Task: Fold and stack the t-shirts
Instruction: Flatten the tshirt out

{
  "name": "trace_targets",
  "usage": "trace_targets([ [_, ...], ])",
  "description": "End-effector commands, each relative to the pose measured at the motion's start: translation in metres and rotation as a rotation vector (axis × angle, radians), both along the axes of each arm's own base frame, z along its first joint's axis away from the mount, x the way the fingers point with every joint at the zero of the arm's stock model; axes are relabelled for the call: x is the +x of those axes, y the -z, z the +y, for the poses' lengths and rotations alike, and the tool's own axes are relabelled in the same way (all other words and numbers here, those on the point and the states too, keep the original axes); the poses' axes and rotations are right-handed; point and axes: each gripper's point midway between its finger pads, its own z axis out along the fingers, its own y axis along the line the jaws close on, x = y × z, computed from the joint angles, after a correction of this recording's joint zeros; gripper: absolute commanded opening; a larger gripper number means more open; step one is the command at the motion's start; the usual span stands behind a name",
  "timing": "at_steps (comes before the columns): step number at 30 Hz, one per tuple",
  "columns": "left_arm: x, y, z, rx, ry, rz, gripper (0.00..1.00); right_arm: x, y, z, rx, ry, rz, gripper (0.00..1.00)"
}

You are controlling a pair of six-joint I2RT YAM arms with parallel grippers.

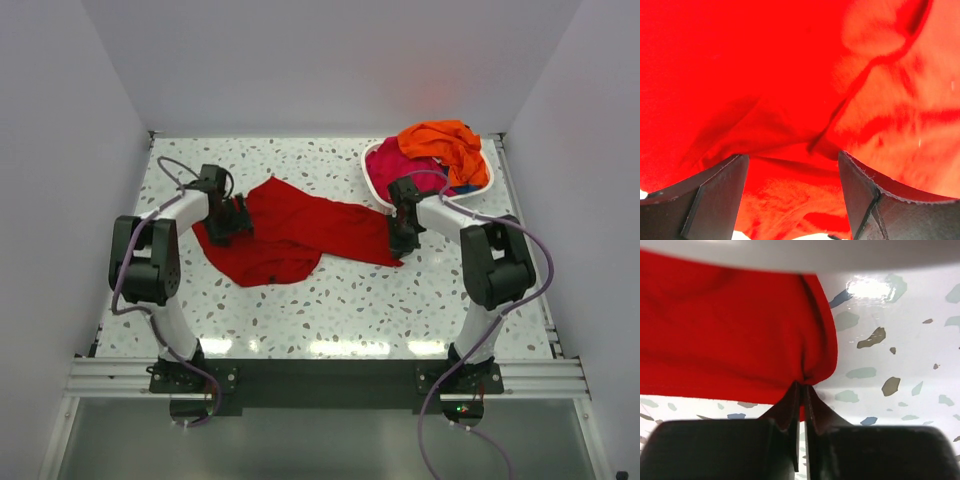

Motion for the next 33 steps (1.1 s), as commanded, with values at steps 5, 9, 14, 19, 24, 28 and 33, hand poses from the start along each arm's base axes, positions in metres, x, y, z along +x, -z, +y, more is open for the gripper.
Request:
trace_targets([
  [5,0.071,-0.005,0.063,0.238,0.002,-0.028,0.78,-0.03,-0.013,-0.002,0.002,-0.008,0.125,0.0],
  [9,0.13,-0.035,0.078,0.328,-0.023,-0.102,0.81,-0.035,-0.043,-0.004,0.008,-0.002,0.112,0.0],
  [14,0.156,-0.084,0.069,0.346,-0.019,-0.213,0.85,-0.028,-0.083,-0.006,0.012,0.01,0.037,0.0],
  [19,0.119,-0.095,0.002,0.33,0.105,-0.234,0.86,-0.023,-0.099,-0.01,-0.014,0.016,0.014,0.16],
  [24,0.05,-0.086,-0.1,0.158,0.325,-0.274,0.85,-0.005,-0.113,-0.003,0.013,-0.021,-0.056,0.58],
  [28,0.018,-0.083,-0.154,0.085,0.435,-0.271,0.81,0.007,-0.12,0.005,0.043,-0.034,-0.08,0.62],
  [33,0.002,-0.055,-0.157,0.121,0.458,-0.183,0.75,0.015,-0.118,0.018,0.106,-0.024,-0.083,0.63],
])
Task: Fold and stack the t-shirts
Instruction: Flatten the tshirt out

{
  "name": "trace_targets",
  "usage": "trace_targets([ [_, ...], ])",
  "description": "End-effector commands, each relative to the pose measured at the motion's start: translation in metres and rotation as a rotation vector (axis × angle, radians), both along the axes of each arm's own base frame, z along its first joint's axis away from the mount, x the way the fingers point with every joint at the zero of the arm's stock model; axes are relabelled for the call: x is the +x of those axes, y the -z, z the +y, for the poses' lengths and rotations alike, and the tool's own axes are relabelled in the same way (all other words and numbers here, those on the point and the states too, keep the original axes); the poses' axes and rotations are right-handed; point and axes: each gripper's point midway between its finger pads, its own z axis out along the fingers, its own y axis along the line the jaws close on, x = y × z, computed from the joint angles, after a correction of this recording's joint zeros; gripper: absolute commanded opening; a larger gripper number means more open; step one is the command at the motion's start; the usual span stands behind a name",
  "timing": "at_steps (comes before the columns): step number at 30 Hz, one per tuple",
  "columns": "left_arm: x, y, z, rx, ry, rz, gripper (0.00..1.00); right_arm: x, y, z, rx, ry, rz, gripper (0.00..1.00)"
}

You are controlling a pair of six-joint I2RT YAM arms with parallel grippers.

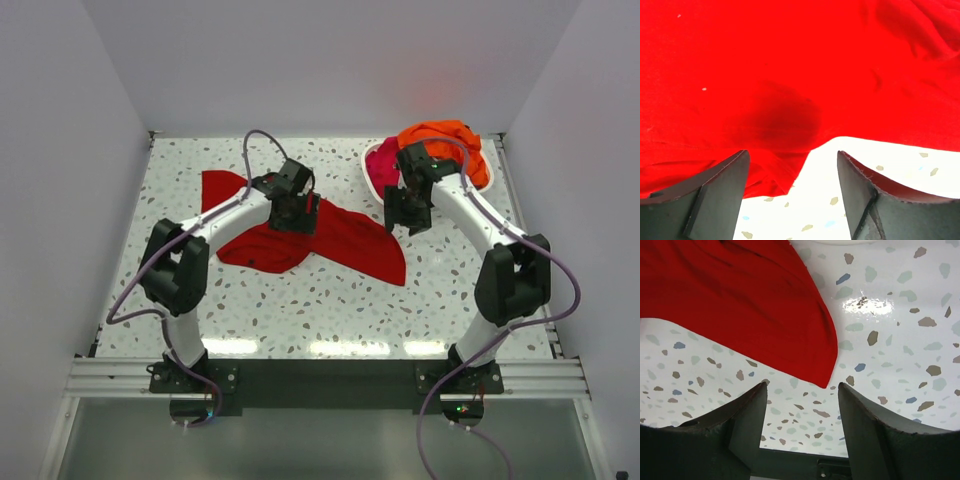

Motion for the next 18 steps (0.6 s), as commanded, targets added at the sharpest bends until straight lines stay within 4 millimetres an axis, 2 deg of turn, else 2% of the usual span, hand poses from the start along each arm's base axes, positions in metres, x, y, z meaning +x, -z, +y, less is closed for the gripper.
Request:
trace_targets([
  [1,0.005,0.01,0.008,0.002,-0.047,0.013,0.75,0.009,-0.001,0.012,0.057,-0.001,-0.006,0.63],
  [5,-0.002,0.029,0.009,0.037,-0.03,0.062,0.7,0.011,0.013,0.015,0.061,-0.001,0.016,0.63],
  [11,-0.017,0.041,-0.001,0.03,0.012,0.107,0.66,0.005,0.032,0.015,0.057,0.0,0.047,0.68],
  [14,-0.029,0.05,0.005,0.063,0.009,0.139,0.66,0.002,0.038,0.016,0.057,0.001,0.057,0.7],
  [18,-0.036,0.055,0.011,0.084,0.002,0.154,0.65,0.0,0.044,0.022,0.063,-0.003,0.07,0.7],
])
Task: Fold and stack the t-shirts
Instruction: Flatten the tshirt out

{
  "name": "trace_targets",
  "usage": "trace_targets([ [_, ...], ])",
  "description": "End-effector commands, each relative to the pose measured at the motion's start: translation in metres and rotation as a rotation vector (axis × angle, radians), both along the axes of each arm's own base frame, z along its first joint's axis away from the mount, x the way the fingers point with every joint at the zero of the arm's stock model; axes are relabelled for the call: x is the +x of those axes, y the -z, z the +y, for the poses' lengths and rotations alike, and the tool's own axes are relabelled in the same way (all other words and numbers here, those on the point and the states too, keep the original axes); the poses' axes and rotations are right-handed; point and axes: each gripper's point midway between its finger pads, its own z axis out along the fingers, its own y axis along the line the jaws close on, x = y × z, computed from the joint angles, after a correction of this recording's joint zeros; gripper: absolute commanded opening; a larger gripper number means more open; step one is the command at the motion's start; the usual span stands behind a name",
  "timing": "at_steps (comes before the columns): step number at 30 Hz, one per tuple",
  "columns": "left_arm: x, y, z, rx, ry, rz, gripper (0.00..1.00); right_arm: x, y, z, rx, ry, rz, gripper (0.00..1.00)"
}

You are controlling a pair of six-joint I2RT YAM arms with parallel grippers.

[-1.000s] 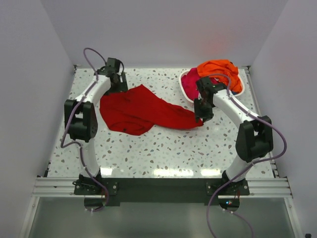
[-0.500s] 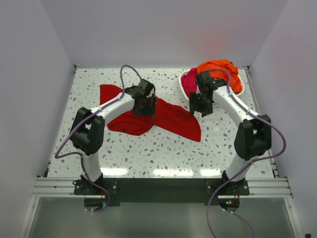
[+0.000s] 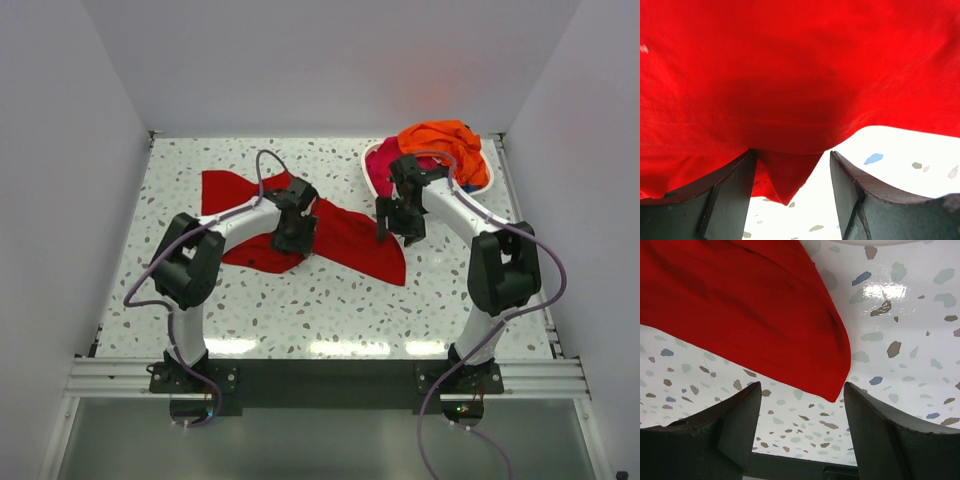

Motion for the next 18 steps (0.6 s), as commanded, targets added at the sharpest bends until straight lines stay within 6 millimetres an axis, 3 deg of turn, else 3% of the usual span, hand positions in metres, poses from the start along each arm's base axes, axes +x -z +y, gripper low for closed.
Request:
trace_targets([
  [1,-0.005,-0.003,0.004,0.013,-0.015,0.002,0.65,0.003,0.002,0.012,0.026,-0.008,-0.009,0.71],
  [5,-0.009,-0.003,0.006,0.017,-0.019,-0.003,0.63,0.003,0.004,0.018,0.02,-0.023,-0.012,0.71],
  [8,-0.01,0.005,0.004,0.014,-0.007,0.013,0.54,0.006,0.009,0.028,0.021,-0.048,-0.011,0.71],
  [12,-0.011,0.008,0.007,0.027,-0.003,0.012,0.27,0.016,0.008,0.052,0.019,-0.126,-0.044,0.7],
  [13,-0.01,0.006,0.011,0.045,-0.01,0.0,0.14,0.015,0.011,0.063,0.018,-0.155,-0.041,0.7],
  [16,-0.01,-0.007,0.026,0.09,-0.036,-0.03,0.0,0.019,0.009,0.081,0.024,-0.207,-0.065,0.7],
  [18,-0.014,-0.012,0.036,0.102,-0.056,-0.031,0.0,0.025,0.012,0.091,0.037,-0.228,-0.071,0.7],
])
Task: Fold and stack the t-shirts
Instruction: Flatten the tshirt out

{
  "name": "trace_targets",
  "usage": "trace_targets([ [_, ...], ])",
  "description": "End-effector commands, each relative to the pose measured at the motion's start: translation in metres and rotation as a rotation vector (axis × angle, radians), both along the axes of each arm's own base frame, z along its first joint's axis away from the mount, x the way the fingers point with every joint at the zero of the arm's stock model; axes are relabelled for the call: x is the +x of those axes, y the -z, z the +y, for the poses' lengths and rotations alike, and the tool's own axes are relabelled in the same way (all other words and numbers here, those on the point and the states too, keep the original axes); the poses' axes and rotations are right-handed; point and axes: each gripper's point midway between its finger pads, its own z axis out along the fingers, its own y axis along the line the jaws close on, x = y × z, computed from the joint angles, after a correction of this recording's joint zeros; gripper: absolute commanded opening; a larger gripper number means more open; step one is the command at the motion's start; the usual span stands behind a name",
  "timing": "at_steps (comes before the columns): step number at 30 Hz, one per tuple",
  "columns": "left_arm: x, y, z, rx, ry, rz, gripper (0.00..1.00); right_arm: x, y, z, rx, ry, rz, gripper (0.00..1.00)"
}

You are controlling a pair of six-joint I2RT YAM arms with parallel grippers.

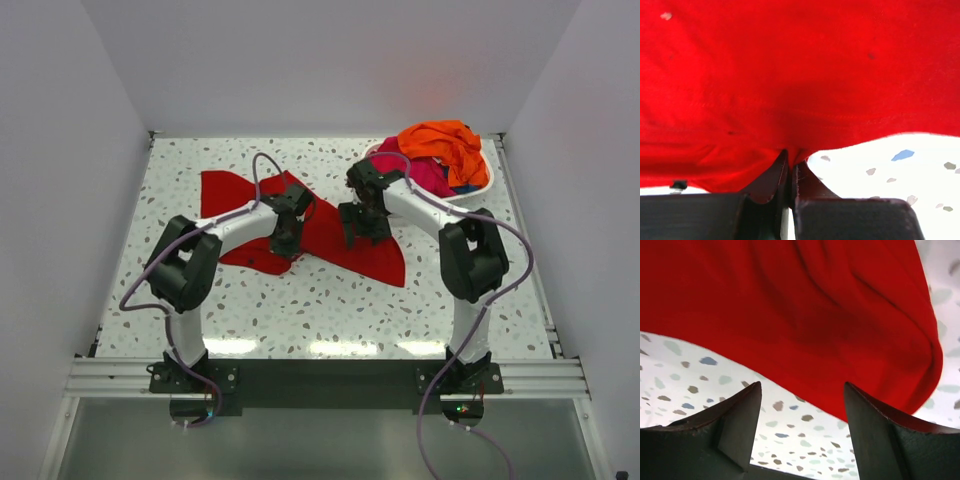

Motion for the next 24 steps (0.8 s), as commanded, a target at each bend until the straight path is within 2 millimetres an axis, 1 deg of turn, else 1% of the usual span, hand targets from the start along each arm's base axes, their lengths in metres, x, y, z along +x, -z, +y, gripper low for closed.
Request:
trace_targets([
  [1,-0.002,-0.03,0.018,0.019,-0.04,-0.063,0.0,0.02,-0.013,0.027,0.05,-0.062,-0.076,0.69],
  [2,-0.007,-0.029,0.022,0.019,-0.045,-0.055,0.0,0.022,-0.011,0.03,0.053,-0.069,-0.076,0.69],
  [4,-0.008,-0.035,0.025,-0.004,-0.065,-0.059,0.0,0.025,-0.006,0.038,0.055,-0.088,-0.078,0.69],
  [5,-0.011,-0.033,0.028,-0.005,-0.072,-0.052,0.0,0.027,-0.003,0.04,0.056,-0.093,-0.081,0.69],
  [6,-0.011,-0.033,0.029,-0.01,-0.083,-0.052,0.0,0.026,0.001,0.043,0.054,-0.105,-0.075,0.69],
  [9,-0.013,-0.035,0.032,-0.029,-0.105,-0.052,0.0,0.021,0.004,0.055,0.074,-0.142,-0.08,0.68],
  [12,-0.01,-0.039,0.029,-0.059,-0.116,-0.061,0.0,0.013,0.001,0.074,0.11,-0.195,-0.098,0.68],
  [14,-0.008,-0.04,0.027,-0.085,-0.122,-0.059,0.0,0.009,-0.01,0.089,0.171,-0.229,-0.129,0.68],
  [15,-0.008,-0.041,0.024,-0.104,-0.125,-0.053,0.0,0.004,-0.015,0.093,0.19,-0.242,-0.139,0.68],
  [17,-0.006,-0.043,0.022,-0.128,-0.133,-0.052,0.0,0.004,-0.021,0.102,0.238,-0.257,-0.16,0.68],
  [21,-0.002,-0.048,0.018,-0.172,-0.146,-0.047,0.0,-0.008,-0.021,0.114,0.281,-0.308,-0.152,0.7],
  [22,-0.002,-0.049,0.014,-0.195,-0.143,-0.039,0.0,-0.009,-0.021,0.117,0.287,-0.317,-0.151,0.7],
  [24,0.001,-0.051,0.013,-0.207,-0.145,-0.039,0.0,-0.011,-0.019,0.124,0.294,-0.34,-0.148,0.71],
])
